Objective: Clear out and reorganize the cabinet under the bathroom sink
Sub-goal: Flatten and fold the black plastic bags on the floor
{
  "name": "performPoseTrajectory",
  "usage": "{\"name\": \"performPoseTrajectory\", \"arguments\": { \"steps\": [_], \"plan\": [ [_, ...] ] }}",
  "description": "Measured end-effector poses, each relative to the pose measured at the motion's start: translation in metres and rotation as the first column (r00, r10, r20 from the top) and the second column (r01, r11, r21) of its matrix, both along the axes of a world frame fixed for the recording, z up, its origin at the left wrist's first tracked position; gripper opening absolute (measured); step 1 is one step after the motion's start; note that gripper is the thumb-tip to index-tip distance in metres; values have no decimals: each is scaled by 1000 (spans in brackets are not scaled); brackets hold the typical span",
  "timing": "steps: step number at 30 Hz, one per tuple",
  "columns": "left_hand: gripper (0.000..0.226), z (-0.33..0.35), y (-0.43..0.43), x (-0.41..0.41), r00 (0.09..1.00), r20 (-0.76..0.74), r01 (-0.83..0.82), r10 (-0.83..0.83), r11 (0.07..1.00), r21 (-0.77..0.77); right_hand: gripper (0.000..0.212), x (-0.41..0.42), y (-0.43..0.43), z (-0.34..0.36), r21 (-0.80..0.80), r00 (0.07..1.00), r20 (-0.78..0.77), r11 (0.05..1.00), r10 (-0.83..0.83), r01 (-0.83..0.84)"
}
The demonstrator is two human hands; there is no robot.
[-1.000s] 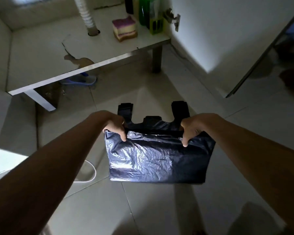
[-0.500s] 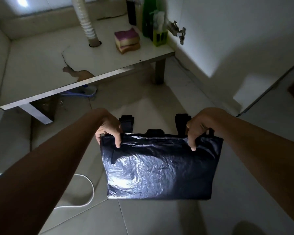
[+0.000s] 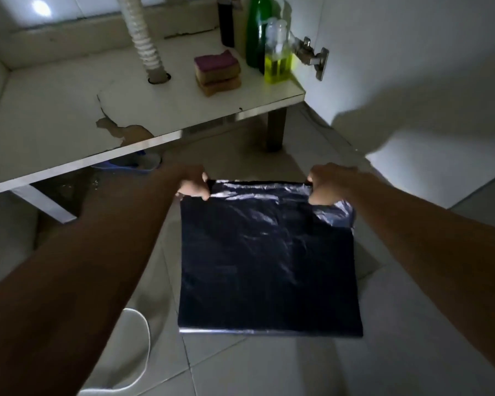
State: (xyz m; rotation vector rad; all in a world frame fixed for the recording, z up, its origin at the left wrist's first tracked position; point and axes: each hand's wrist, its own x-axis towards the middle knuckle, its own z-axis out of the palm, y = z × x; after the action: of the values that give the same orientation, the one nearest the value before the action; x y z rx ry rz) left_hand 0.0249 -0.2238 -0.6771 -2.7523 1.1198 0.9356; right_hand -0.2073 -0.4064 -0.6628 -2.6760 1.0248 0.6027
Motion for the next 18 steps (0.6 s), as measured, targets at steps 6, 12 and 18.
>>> {"name": "performPoseTrajectory", "arguments": {
  "steps": [6, 12, 18],
  "plan": [
    [55, -75, 15, -65, 940, 310, -25, 140, 937, -349, 62, -21, 38, -93, -318, 942, 327, 948, 77, 33],
    [68, -156, 52, -122, 987, 160, 49, -14, 974, -220, 46, -75, 83, -168, -248, 932, 361, 959, -38, 135],
    [76, -195, 64, -125, 952, 300, 143, -60, 954, -265, 53, -80, 94, -189, -174, 940, 313, 965, -134, 195]
  ]
}}
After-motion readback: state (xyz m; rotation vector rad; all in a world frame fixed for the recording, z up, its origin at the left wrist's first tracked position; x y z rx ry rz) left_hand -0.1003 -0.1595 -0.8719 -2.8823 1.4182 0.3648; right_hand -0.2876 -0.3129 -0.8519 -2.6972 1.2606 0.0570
